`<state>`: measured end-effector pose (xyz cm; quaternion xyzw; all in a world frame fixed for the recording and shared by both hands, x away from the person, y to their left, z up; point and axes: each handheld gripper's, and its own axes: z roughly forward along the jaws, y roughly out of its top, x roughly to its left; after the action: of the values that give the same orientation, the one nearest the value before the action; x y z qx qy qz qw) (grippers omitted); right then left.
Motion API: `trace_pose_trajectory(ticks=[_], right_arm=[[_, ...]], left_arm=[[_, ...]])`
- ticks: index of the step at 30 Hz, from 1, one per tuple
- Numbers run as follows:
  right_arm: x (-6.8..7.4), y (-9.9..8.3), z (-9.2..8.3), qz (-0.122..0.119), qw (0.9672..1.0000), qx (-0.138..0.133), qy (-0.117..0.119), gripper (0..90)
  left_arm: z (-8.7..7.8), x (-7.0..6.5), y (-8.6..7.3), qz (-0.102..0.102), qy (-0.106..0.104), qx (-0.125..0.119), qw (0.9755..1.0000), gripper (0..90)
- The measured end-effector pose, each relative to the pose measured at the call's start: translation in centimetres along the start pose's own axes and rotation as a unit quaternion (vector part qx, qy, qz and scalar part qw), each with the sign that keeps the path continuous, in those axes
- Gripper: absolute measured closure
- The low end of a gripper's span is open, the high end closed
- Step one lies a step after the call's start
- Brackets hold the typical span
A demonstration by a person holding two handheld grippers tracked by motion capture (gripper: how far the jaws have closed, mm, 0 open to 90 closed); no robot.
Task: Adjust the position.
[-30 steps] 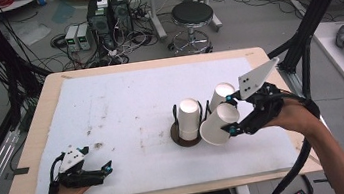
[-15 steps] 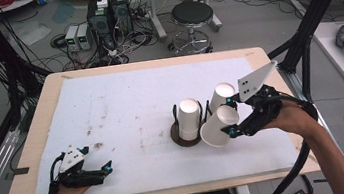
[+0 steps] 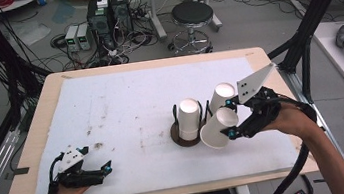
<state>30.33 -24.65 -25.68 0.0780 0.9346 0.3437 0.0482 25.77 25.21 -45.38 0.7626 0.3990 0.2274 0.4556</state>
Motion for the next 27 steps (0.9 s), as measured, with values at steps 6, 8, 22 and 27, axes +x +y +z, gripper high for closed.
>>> trace_pose_trajectory(ticks=[6, 8, 22, 27], right_arm=[[-0.1, -0.2, 0.0, 0.002, 1.0, 0.0, 0.001, 34.3], [-0.1, -0.2, 0.0, 0.0, 1.0, -0.001, 0.0, 34.3], [0.3, -0.6, 0.0, -0.004, 0.9999, -0.014, 0.003, 34.3], [0.2, -0.4, -0.2, -0.005, 0.9998, -0.019, 0.003, 34.3]], left_arm=[[0.0, 0.0, 0.0, 0.0, -0.001, 0.0, 1.0, 3.3], [0.0, 0.0, 0.0, 0.001, -0.003, -0.001, 1.0, 3.3], [-0.5, 0.0, 1.5, 0.004, -0.064, -0.01, 0.9979, 3.2], [-0.9, 0.1, 3.0, 0.006, -0.124, 0.0, 0.9923, 3.2]])
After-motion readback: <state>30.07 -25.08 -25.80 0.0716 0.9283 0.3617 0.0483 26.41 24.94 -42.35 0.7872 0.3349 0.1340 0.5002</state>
